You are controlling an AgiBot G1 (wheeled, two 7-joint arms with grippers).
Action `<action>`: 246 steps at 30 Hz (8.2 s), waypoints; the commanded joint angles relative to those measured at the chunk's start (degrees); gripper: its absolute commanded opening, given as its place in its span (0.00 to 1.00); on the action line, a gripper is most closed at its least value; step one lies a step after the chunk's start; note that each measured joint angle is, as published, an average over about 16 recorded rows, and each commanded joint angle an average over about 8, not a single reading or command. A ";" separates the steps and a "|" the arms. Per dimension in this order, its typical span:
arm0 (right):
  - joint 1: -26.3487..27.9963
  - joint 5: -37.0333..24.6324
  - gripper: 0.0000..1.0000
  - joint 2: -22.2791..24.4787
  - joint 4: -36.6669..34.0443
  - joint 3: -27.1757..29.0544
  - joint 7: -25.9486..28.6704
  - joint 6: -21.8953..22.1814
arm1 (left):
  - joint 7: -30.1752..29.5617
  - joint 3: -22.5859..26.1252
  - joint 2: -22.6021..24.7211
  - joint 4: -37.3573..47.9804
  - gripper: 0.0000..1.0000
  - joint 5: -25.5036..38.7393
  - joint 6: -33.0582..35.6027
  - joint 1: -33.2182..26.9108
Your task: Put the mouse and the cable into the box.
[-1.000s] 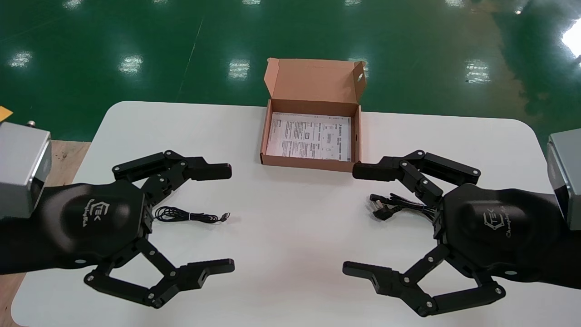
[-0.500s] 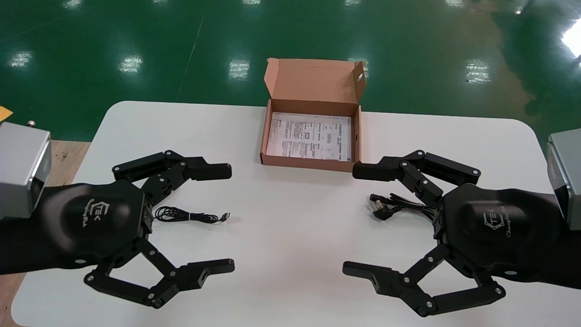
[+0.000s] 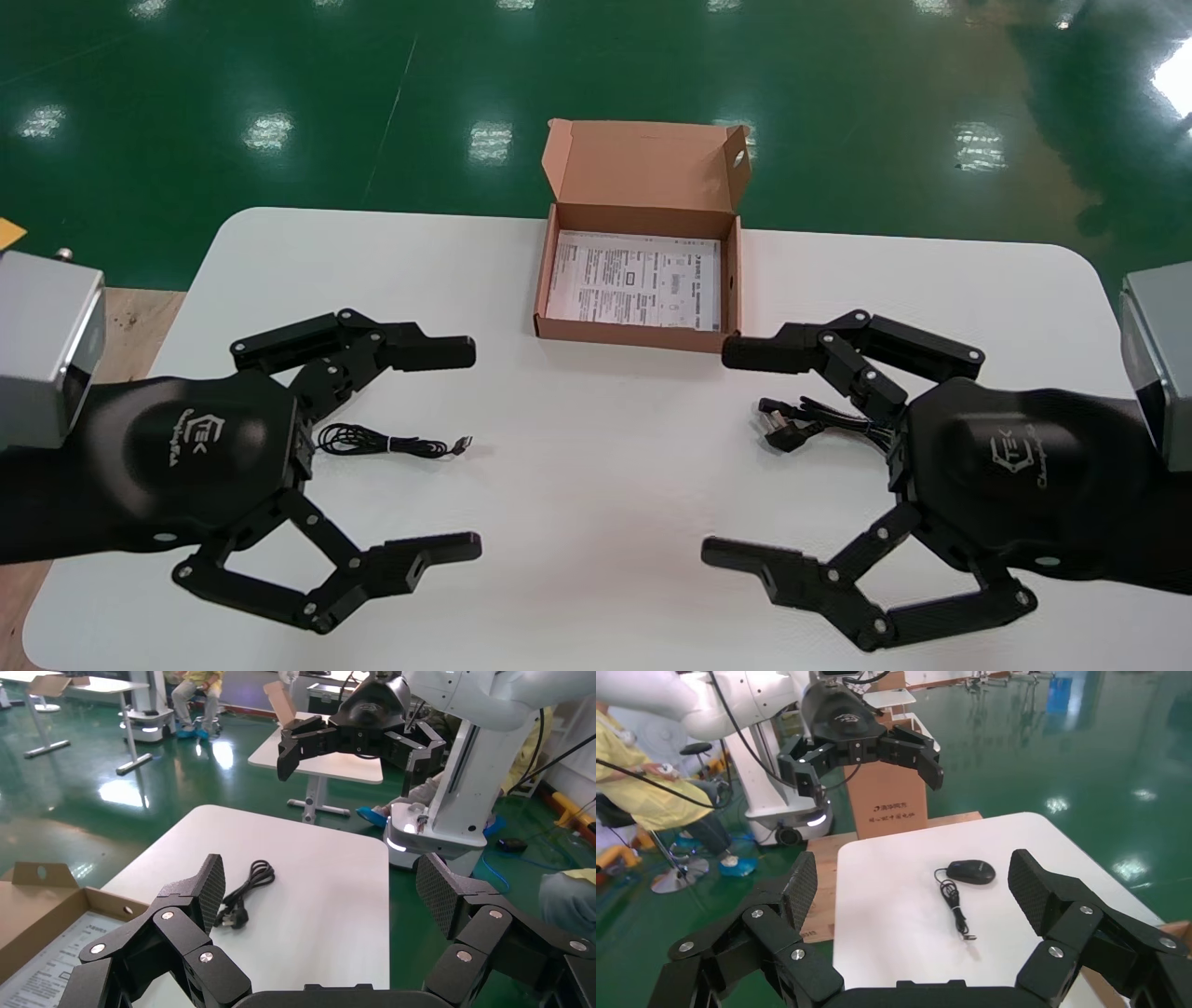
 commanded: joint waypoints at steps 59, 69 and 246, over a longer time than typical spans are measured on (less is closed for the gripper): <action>32.90 -47.27 0.02 -19.30 -68.14 -19.18 -61.77 16.64 | 45.75 28.73 28.37 71.38 0.00 47.25 -13.22 -34.85; 32.76 -47.11 0.00 -19.17 -67.72 -19.13 -61.70 16.39 | 45.66 28.68 28.22 70.88 0.00 47.15 -13.04 -34.79; 53.53 -45.04 1.00 -12.33 -65.19 -20.75 -40.78 19.84 | 28.83 37.90 42.21 55.75 1.00 11.01 -41.52 -29.18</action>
